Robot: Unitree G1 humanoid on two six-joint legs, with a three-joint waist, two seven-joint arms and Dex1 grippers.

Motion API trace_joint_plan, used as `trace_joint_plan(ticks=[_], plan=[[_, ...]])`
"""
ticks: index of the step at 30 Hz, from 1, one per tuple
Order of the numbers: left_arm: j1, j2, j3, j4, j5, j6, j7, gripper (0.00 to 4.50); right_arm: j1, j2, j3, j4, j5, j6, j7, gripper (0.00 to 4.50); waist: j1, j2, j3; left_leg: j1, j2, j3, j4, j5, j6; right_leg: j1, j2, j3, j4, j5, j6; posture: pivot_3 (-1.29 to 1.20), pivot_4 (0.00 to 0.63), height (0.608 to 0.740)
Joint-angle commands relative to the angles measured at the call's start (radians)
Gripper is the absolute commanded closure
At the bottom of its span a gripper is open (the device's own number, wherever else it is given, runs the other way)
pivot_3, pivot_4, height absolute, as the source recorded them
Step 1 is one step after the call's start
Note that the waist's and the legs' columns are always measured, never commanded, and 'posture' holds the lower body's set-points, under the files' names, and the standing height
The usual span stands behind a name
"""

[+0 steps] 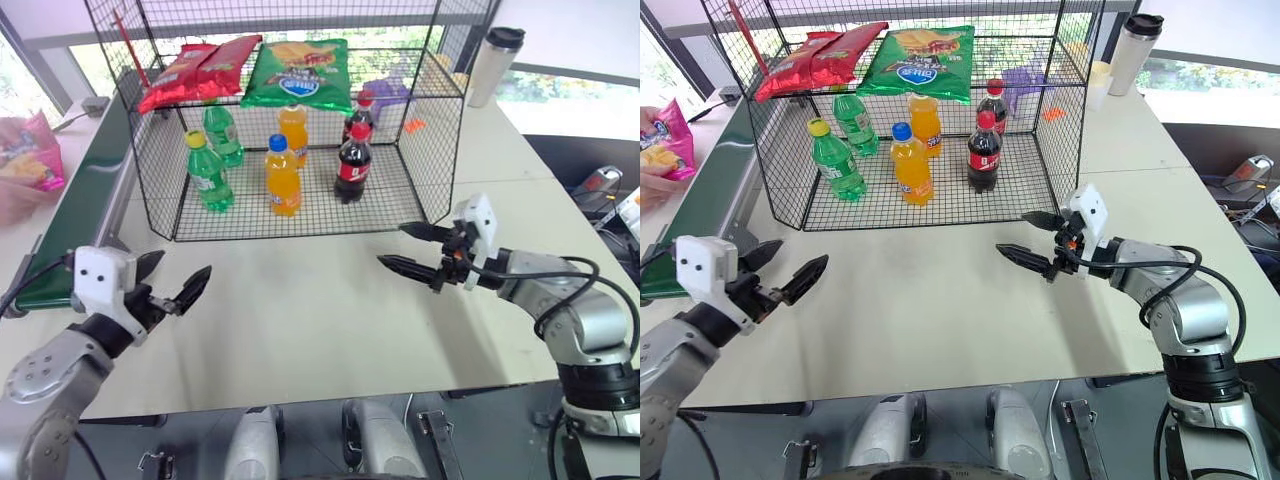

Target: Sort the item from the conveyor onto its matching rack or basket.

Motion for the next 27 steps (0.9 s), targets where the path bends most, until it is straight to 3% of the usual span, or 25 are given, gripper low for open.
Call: trace_joint_plan(ticks=[1, 12, 17, 19, 27], plan=[[0.005, 0.015, 0.037, -0.025, -0.050, 0.008, -0.015, 0.03, 0.000, 0.008, -0.016, -0.046, 0.025, 0.006, -0.016, 0.00, 0.002, 0.000, 0.000, 0.000, 0.000, 0.000, 0.000, 0.000, 0.000, 0.000, 0.000, 0.000, -0.001, 0.000, 0.000, 0.00, 0.150, 0.740], [-0.022, -0.015, -0.025, -0.023, 0.015, 0.011, 0.100, 0.03, -0.047, 0.044, 0.028, 0.006, -0.002, -0.021, -0.023, 0.00, 0.000, 0.000, 0.000, -0.002, 0.000, 0.000, -0.001, 0.000, 0.000, 0.002, 0.000, 0.000, -0.006, 0.001, -0.001, 0.00, 0.150, 0.740], [-0.058, -0.002, -0.073, 0.003, 0.197, 0.027, 0.238, 0.03, -0.073, 0.052, 0.055, 0.037, -0.044, -0.042, -0.037, 0.00, 0.001, 0.000, 0.000, -0.001, 0.000, 0.000, -0.001, 0.000, 0.000, 0.002, 0.000, 0.000, -0.006, 0.001, -0.001, 0.00, 0.150, 0.740], [-0.059, -0.014, -0.058, 0.004, 0.118, 0.051, 0.184, 0.03, -0.087, 0.045, 0.073, 0.052, -0.058, -0.017, -0.046, 0.00, 0.001, 0.000, 0.000, -0.001, 0.000, 0.000, -0.001, 0.000, 0.000, 0.002, 0.000, 0.000, -0.007, 0.001, -0.001, 0.00, 0.150, 0.740], [-0.049, -0.031, 0.014, -0.003, 0.071, -0.018, 0.097, 0.03, -0.121, 0.060, 0.065, 0.104, -0.053, -0.045, -0.023, 0.00, 0.001, 0.000, 0.000, -0.001, 0.000, 0.000, -0.001, 0.000, 0.000, 0.002, 0.000, 0.000, -0.007, 0.002, -0.001, 0.00, 0.150, 0.740]])
